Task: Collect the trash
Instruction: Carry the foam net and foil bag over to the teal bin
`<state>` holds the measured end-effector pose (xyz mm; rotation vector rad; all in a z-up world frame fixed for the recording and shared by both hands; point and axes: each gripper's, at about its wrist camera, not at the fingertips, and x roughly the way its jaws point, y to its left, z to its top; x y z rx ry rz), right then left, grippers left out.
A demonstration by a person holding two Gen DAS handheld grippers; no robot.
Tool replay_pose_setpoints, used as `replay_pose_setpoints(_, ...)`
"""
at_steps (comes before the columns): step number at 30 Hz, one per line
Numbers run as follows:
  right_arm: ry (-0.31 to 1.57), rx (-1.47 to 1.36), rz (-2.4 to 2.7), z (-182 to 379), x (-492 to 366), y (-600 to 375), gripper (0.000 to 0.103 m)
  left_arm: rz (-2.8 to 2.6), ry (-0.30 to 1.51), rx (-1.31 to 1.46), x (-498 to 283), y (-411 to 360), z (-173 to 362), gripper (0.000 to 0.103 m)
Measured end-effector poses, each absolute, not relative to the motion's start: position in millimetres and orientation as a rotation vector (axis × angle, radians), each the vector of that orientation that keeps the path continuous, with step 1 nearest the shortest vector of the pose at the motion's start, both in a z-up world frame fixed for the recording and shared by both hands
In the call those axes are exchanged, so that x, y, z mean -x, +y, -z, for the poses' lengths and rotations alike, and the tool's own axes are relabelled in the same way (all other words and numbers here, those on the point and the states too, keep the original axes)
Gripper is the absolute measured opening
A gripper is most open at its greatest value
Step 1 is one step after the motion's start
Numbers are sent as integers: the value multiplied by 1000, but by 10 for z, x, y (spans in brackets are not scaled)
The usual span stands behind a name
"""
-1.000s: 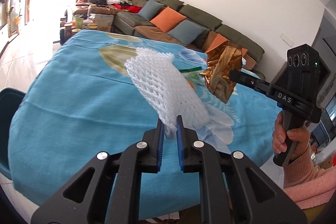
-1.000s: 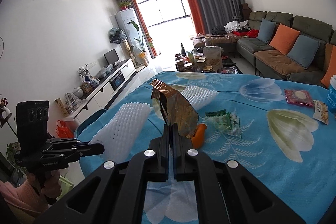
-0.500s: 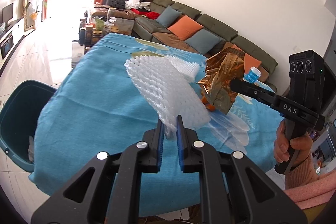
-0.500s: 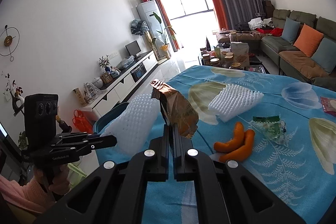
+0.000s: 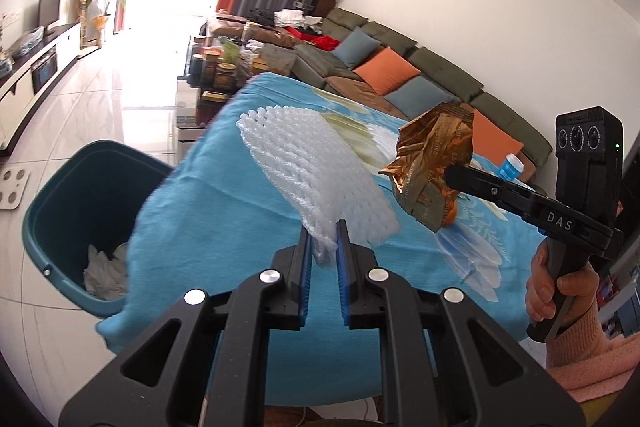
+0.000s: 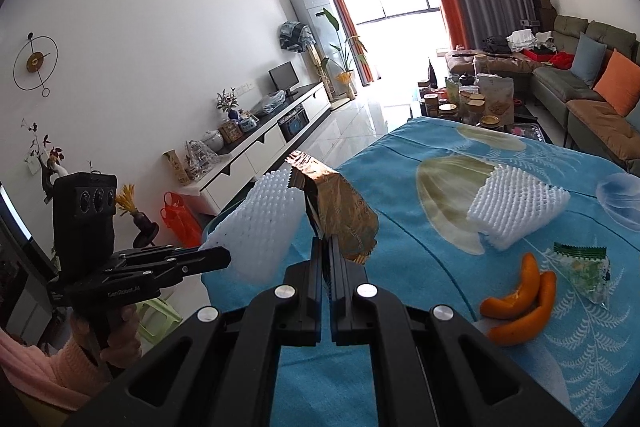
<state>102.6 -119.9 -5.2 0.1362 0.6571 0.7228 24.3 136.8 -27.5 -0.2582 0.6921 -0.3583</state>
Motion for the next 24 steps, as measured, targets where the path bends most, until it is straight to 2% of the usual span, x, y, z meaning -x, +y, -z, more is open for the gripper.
replay_pose_setpoints(24, 718, -133, -937, 42, -1423, -195, 2, 146, 668, 342, -194, 2231, 307, 12)
